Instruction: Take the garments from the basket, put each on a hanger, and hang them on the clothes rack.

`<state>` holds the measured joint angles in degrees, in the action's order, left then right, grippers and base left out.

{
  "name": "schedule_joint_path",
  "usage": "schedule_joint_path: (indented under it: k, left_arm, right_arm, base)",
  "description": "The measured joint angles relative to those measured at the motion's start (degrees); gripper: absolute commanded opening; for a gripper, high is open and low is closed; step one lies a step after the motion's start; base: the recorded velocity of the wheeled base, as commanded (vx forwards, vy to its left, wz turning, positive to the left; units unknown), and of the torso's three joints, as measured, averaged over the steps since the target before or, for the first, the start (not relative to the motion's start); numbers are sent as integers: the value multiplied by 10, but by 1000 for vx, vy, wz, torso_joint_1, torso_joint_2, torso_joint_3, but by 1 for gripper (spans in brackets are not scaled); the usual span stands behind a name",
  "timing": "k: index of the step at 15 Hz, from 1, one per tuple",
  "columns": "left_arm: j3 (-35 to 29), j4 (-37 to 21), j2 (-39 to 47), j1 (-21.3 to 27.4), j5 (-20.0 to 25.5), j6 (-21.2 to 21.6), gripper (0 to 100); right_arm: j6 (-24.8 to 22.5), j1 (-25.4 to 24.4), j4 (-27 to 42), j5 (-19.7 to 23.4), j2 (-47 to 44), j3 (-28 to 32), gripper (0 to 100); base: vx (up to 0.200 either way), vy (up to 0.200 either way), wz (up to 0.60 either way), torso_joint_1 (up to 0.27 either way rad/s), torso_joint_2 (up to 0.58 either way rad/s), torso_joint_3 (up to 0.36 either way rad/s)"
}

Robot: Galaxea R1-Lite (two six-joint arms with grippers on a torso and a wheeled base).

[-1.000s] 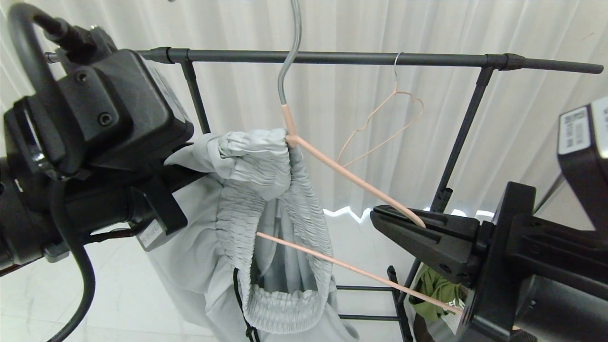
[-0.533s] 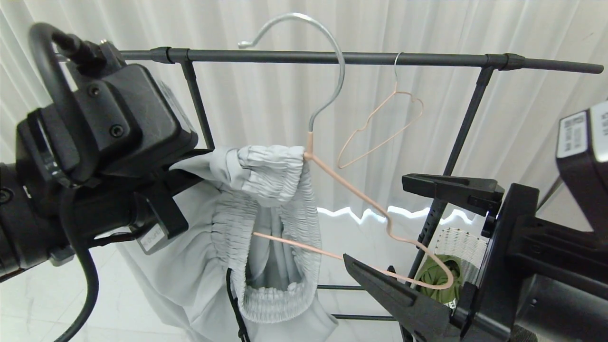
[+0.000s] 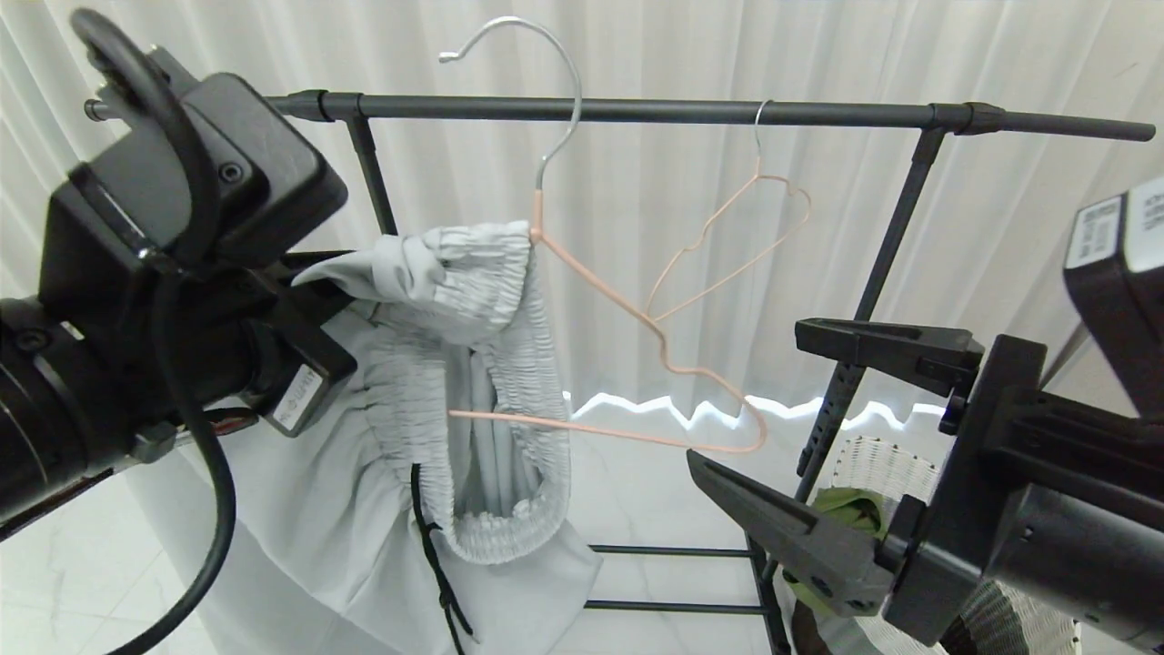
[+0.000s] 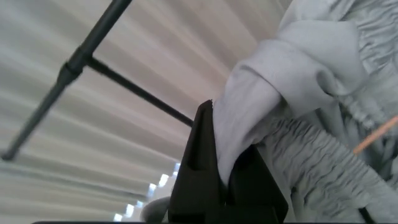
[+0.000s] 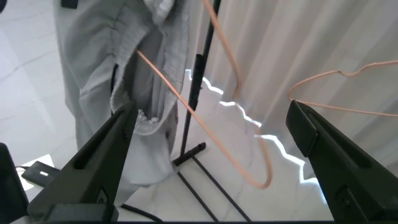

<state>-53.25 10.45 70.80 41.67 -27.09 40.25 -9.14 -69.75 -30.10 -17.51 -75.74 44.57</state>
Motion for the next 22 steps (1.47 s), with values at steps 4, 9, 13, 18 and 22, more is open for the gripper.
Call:
schedule_joint_path:
  k: [4, 9, 13, 18, 22]
  left_arm:
    - [-3, 83, 27, 17, -47, -85, 0]
    - [-4, 190, 60, 38, -52, -98, 0]
    - [-3, 231, 70, 69, -49, -97, 0]
    - [-5, 253, 72, 89, -48, -91, 0]
    - [-9, 258, 73, 97, -48, -90, 0]
  right_arm:
    - [23, 24, 3, 0, -16, -5, 100]
    - [103, 54, 3, -3, -47, 0, 100]
    - [213, 91, 2, -3, -95, 46, 100]
    - [250, 117, 0, -7, -154, 75, 100]
    - [255, 120, 0, -13, -168, 76, 0]
  base:
    - [0, 0, 0, 0, 0, 0]
    - [0, 0, 0, 0, 0, 0]
    - [0, 0, 0, 0, 0, 0]
    - [0, 0, 0, 0, 0, 0]
    - [0, 0, 0, 0, 0, 0]
